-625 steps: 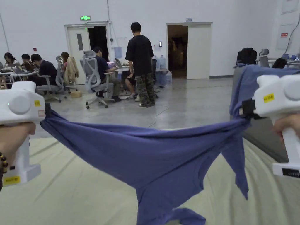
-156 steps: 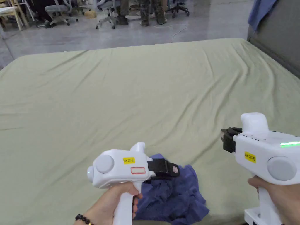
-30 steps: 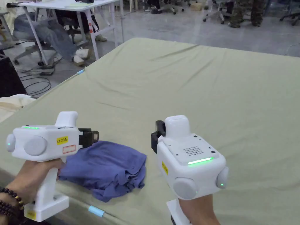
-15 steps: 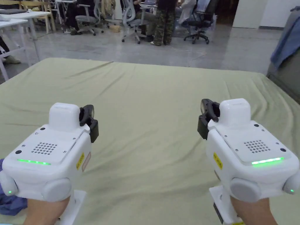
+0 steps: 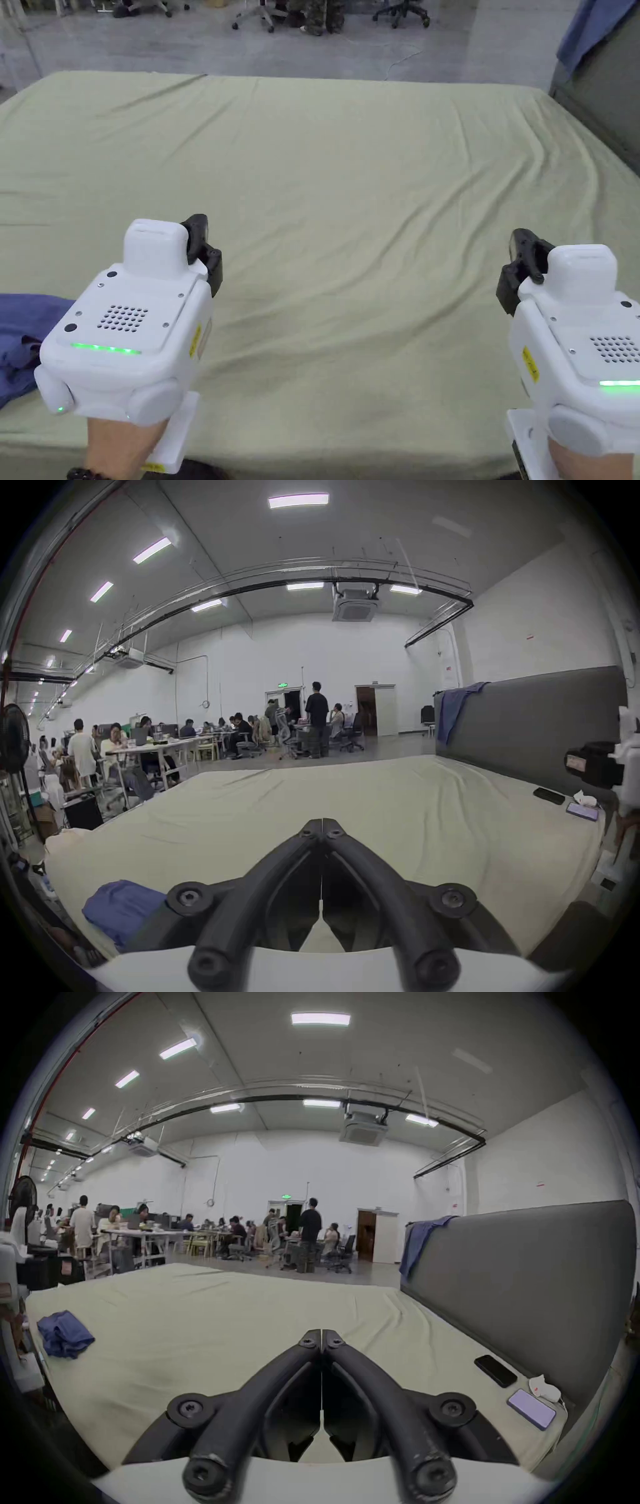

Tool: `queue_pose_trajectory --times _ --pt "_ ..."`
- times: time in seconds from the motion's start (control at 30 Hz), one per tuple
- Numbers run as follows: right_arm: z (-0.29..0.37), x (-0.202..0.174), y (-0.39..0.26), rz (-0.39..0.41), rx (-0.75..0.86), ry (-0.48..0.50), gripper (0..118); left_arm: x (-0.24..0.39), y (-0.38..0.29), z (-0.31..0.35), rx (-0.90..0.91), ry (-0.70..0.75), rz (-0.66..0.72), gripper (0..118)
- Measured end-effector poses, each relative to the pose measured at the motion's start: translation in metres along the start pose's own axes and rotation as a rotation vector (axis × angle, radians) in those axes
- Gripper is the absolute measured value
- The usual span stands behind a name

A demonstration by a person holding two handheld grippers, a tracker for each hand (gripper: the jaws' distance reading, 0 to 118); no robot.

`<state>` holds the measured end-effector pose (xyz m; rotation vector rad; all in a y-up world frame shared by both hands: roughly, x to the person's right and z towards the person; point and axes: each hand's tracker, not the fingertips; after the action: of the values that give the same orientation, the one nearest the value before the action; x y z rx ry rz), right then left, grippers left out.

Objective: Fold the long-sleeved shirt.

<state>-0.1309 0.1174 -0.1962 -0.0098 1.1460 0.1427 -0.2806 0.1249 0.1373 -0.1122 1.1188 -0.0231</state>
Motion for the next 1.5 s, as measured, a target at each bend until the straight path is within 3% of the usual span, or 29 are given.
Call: queue_pose_trajectory --times 0.13,0.37,0.83,0.87,0.9,0.93,0.97,1.0,1.03,1.07,1.5 --pt "-0.003 0.0 -0.008 -0.021 -0.011 -0.015 0 0.0 -0.008 0.004 0.021 0.013 -0.043 0" --pt "-0.009 -0.01 -0.017 -0.002 -0.033 0.006 0 -0.003 -0.015 -0.012 -0.009 0.014 0.038 0" --pt "-0.006 -0.004 -0.012 -0.021 -0.042 -0.001 0 -0.002 -0.02 -0.008 -0.013 0.025 -0.013 1" --pt "-0.006 -0.003 -0.012 -0.025 -0.04 -0.005 3 -0.003 -0.02 -0.008 -0.015 0.03 -0.008 7" --pt "-0.005 -0.002 -0.012 -0.027 -0.038 -0.012 19 -0.004 -0.02 -0.008 -0.018 0.028 0.002 28" --pt "-0.005 -0.002 -0.013 -0.03 -0.034 -0.016 42 -0.005 -0.02 -0.008 -0.02 0.023 0.009 57" --pt "-0.006 -0.001 -0.014 -0.035 -0.031 -0.014 71 -0.006 -0.021 -0.008 -0.024 0.021 0.011 94" --pt "-0.006 0.0 -0.014 -0.037 -0.033 -0.015 107 -0.006 -0.022 -0.01 -0.035 0.02 0.013 118" --pt "-0.008 0.001 -0.014 -0.034 -0.039 -0.026 118 -0.006 -0.023 -0.011 -0.042 0.028 0.013 118" --pt "-0.007 0.001 -0.015 -0.029 -0.035 -0.047 118 -0.007 -0.021 -0.006 0.044 0.052 -0.006 118" --pt "-0.003 0.009 -0.014 -0.04 -0.022 -0.069 118 -0.01 -0.024 -0.008 -0.017 0.053 0.036 118"
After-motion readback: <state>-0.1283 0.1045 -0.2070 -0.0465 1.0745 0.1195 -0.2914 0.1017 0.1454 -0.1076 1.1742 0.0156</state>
